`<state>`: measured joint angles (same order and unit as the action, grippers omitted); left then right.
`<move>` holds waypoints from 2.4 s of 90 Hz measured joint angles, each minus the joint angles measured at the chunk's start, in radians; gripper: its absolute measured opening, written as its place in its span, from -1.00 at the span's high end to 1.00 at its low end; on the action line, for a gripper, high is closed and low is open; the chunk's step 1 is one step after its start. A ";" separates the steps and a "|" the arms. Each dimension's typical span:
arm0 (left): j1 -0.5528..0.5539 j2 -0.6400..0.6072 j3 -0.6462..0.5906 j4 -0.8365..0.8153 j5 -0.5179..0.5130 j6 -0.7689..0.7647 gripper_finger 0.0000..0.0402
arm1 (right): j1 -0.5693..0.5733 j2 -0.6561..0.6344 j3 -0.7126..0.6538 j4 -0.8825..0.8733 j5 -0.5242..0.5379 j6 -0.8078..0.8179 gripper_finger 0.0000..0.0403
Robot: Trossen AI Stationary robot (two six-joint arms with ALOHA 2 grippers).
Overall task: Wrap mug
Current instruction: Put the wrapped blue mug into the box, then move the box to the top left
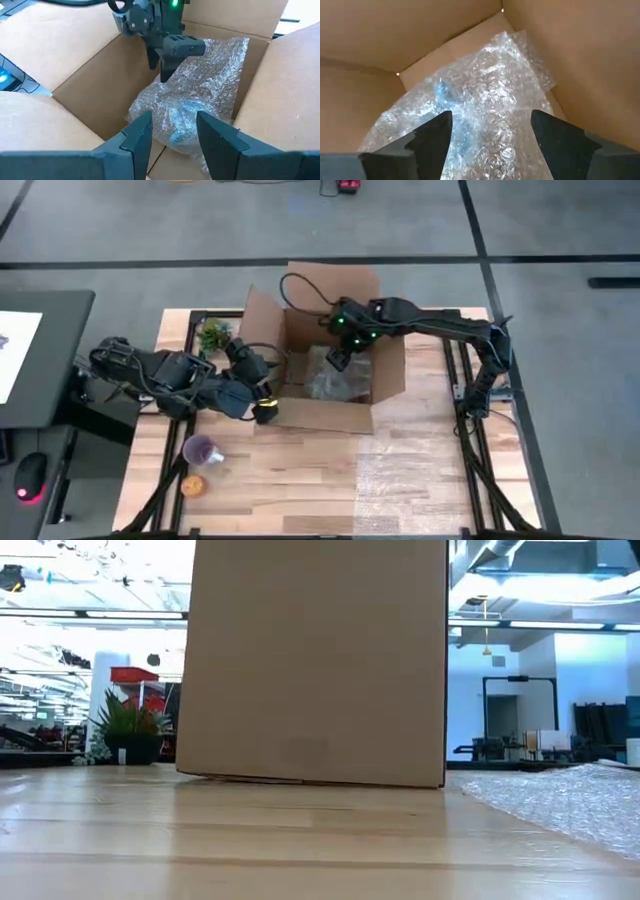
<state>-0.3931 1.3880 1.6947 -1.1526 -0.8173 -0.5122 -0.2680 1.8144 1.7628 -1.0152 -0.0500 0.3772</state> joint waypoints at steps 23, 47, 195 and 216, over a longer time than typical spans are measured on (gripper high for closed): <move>0.000 0.000 0.000 -0.005 -0.011 -0.001 0.33 | 0.012 0.154 -0.038 -0.071 0.002 -0.021 -0.04; 0.000 0.000 0.000 -0.007 -0.013 -0.012 0.33 | 0.012 0.190 0.062 -0.155 -0.015 -0.064 0.01; 0.240 -0.309 0.000 -0.017 -0.076 -0.262 0.24 | 0.086 -0.414 0.153 -0.376 0.214 0.243 -0.07; 0.249 -0.201 0.000 -0.080 -0.019 -0.302 0.24 | 0.061 -0.353 0.117 -0.329 0.170 0.226 -0.07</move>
<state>-0.1444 1.1872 1.6947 -1.2329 -0.8365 -0.8139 -0.2065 1.4613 1.8797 -1.3445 0.1200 0.6029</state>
